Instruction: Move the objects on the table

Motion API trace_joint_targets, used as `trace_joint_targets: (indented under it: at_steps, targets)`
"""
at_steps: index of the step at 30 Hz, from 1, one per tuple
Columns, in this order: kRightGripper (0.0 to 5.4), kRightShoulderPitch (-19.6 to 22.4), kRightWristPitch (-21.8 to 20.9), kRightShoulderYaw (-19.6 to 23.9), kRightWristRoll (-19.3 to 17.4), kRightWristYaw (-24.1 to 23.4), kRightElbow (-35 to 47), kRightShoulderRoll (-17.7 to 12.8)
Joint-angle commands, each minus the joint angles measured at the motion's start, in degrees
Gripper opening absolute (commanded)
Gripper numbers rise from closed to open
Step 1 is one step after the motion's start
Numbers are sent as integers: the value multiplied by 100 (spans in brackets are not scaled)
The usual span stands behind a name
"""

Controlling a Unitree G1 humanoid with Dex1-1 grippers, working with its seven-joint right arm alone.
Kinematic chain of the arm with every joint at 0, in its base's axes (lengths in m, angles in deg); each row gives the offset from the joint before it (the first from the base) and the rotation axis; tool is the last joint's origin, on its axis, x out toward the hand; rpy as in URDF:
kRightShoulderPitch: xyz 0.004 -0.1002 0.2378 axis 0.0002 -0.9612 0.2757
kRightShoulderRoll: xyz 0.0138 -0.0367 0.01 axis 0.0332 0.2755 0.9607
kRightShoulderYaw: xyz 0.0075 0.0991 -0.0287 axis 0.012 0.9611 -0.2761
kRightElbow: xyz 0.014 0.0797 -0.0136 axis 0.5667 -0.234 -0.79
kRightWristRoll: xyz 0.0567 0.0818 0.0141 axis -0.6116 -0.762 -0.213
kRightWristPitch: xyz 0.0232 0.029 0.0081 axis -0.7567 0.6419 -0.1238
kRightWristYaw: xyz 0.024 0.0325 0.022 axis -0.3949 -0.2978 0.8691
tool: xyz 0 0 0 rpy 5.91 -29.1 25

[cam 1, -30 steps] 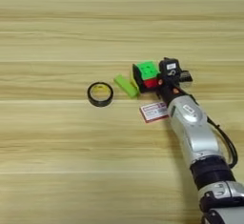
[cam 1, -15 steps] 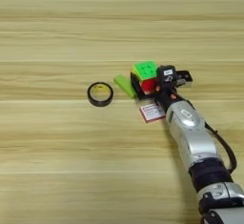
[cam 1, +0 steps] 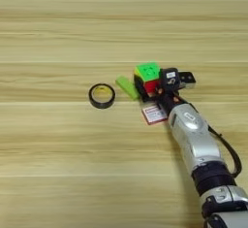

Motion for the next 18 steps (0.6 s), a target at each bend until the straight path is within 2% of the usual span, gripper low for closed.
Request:
trace_joint_targets:
  at_steps: [1,8,18]
  targets:
    - [410,442,-209,38,-61,-30,217,-15]
    - [333,434,-275,93,-47,-118,299,-43]
    - [333,436,-268,603,-196,-449,877,-320]
